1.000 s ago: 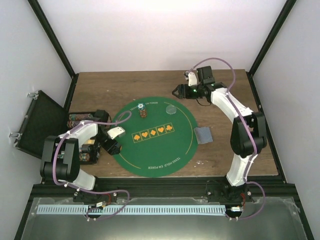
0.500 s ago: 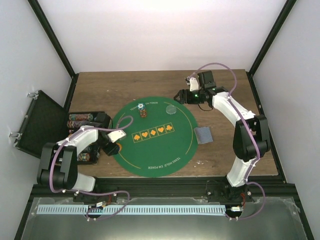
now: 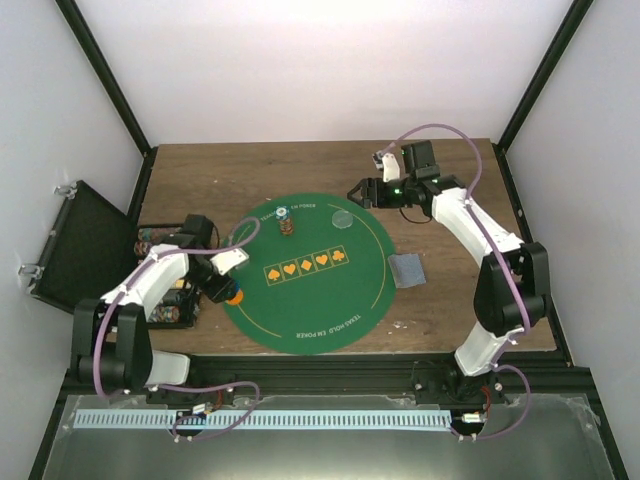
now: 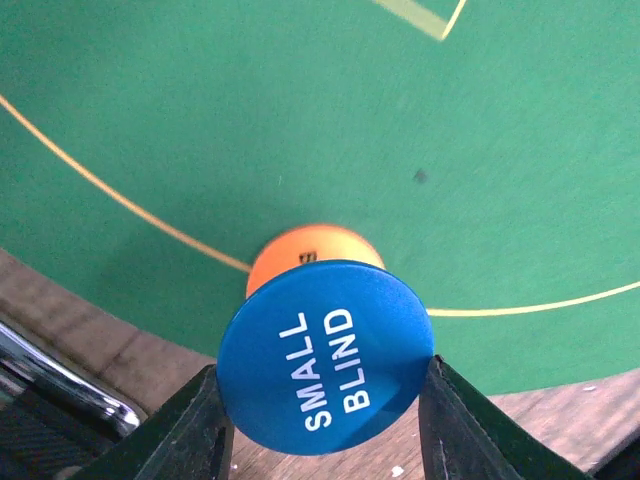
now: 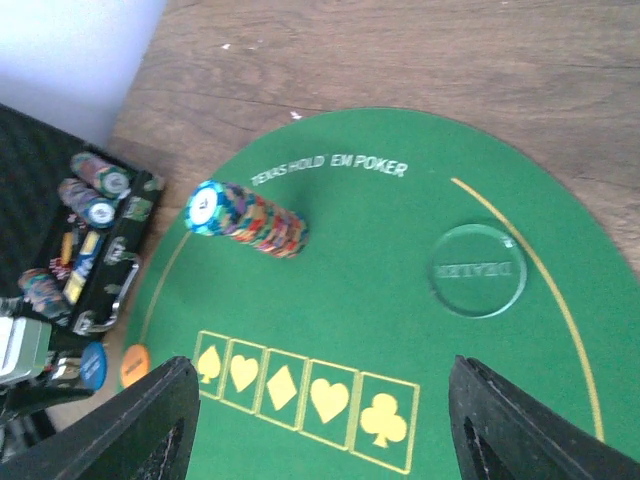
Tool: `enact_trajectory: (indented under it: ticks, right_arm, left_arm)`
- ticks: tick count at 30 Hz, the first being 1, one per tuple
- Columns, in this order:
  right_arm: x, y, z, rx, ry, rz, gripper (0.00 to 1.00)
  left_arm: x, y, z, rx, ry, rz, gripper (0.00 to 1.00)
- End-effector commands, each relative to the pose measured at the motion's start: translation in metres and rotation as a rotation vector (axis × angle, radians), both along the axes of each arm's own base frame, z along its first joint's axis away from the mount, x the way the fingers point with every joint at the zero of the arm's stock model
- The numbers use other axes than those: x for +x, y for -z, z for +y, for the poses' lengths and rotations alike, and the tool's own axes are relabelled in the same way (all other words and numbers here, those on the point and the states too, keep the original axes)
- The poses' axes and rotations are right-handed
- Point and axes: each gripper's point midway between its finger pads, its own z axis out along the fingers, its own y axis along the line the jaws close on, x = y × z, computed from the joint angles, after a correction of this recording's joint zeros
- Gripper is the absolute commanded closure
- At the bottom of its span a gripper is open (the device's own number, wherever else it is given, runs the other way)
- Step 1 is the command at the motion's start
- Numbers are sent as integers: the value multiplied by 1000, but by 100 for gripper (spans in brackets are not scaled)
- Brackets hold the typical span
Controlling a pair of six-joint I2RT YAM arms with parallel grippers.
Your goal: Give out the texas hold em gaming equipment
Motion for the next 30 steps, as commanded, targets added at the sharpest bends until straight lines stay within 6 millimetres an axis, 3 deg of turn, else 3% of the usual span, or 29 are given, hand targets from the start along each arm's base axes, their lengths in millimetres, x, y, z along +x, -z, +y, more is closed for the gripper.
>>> enact_trajectory:
  ticks: [1,4,8,11,13,16,19,22,27,30]
  right_arm:
    - [-28,-28,19,151,-88,22,30]
    - [-52,-37,52,286,-180,57,31]
    - [-85,-49,112,400,-330,120,32]
    - [-100,-52,149,421,-394,123,32]
    - [-95,-49,155,390,-360,107,32]
    - [-90,-34,147,314,-287,87,32]
    - [-96,-6,136,173,-226,72,32]
    - [-115,28,135,-11,-241,55,32]
    - [-154,70,166,-165,-373,79,32]
    - [-164,85,190,-258,-413,45,31]
  left_arm:
    - [9,-47,-29,-166,24,-49,90]
    - [18,-81,-50,-230,62,-91,90]
    - [23,-124,-81,-272,172,-166,90]
    - [23,-144,-96,-296,232,-209,89]
    - [25,-138,-93,-264,235,-200,89]
    - [15,-115,-85,-221,233,-134,88]
    - [6,-99,-78,-222,200,-90,87]
    - [10,-91,-64,-235,114,-86,82]
    - [22,-65,-23,-190,-91,-41,76]
    - [23,-48,-3,-176,-201,-9,72]
